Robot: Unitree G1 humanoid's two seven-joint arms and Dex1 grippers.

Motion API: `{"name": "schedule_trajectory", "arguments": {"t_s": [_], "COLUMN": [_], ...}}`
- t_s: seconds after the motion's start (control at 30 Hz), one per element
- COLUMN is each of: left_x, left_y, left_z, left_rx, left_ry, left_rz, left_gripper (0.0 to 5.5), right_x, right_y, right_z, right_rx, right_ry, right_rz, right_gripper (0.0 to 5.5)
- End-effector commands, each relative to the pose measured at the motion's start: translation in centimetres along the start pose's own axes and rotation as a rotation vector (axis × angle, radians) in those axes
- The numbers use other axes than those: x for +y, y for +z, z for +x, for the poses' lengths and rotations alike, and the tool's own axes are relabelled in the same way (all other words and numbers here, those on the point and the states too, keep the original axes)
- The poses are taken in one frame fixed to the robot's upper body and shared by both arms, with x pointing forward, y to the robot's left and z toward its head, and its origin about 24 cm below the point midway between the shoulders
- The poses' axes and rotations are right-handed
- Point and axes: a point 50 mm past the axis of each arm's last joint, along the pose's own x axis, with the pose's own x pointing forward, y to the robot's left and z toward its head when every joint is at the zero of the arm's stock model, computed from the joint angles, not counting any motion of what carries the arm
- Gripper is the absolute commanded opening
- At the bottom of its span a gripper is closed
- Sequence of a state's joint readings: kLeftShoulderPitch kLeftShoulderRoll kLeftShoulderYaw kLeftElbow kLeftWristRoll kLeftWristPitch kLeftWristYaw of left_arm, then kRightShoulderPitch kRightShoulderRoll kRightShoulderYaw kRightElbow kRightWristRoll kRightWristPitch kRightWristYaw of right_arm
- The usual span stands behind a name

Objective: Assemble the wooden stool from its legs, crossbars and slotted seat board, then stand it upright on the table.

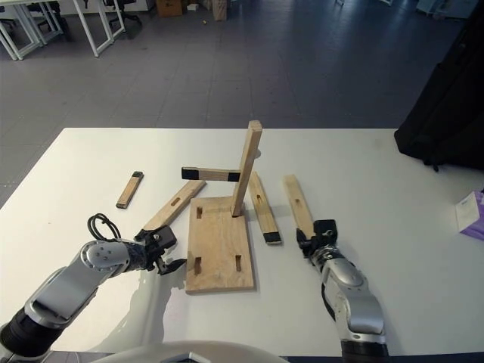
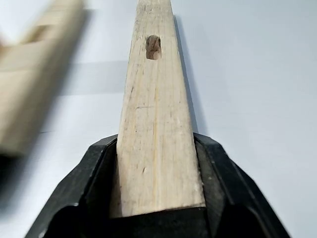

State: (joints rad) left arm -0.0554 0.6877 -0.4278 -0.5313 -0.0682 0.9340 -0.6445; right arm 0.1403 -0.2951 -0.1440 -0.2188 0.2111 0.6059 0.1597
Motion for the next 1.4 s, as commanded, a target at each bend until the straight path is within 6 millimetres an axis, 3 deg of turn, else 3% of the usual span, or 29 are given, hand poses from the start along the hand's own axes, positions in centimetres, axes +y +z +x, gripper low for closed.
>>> {"name": "schedule_trajectory", "arguments": {"t_s": [0.03, 0.17, 0.27, 0.4, 0.53, 0.67, 0.77, 1.0, 1.3, 1.4], "left_x": [-0.8, 0.3, 2.5, 5.2, 6.6, 6.7, 6.8, 6.4, 6.7, 6.7], "left_y": [-0.7, 0.3, 2.8, 6.8, 8.8, 10.4, 11.0, 11.0, 11.5, 11.5], "left_z": [0.9, -0.5, -3.9, -9.7, -11.7, -10.6, -10.1, -12.4, -12.3, -12.9], "left_rx": [0.055, -0.004, -0.248, -0.669, -0.86, -0.893, -0.908, -0.972, -0.993, -1.033], "left_ry": [-0.105, -0.126, -0.213, -0.396, -0.559, -0.63, -0.647, -0.749, -0.758, -0.83], "left_rz": [-0.049, -0.094, -0.227, -0.296, -0.34, -0.357, -0.366, -0.304, -0.301, -0.324], "left_gripper": [4.15, 4.15, 4.15, 4.15, 4.15, 4.15, 4.15, 4.15, 4.15, 3.68], "right_x": [-1.8, -1.7, 0.1, 2.3, 4.2, 9.2, 11.4, 11.7, 13.0, 13.2], "right_y": [3.1, 8.9, 14.0, 17.9, 20.0, 18.8, 17.8, 16.7, 15.4, 14.9], "right_z": [0.2, -0.7, -2.9, -5.8, -9.1, -10.6, -10.9, -9.8, -10.2, -10.1], "right_rx": [-0.072, -0.291, -0.485, -0.597, -0.622, -0.508, -0.417, -0.332, -0.259, -0.237], "right_ry": [-0.077, -0.04, 0.152, 0.5, 0.897, 1.287, 1.404, 1.387, 1.452, 1.457], "right_rz": [0.013, 0.033, -0.001, 0.024, 0.013, 0.039, 0.031, 0.029, 0.005, -0.002], "right_gripper": [2.01, 2.01, 2.01, 2.01, 2.01, 2.01, 2.01, 2.01, 2.01, 2.01]}}
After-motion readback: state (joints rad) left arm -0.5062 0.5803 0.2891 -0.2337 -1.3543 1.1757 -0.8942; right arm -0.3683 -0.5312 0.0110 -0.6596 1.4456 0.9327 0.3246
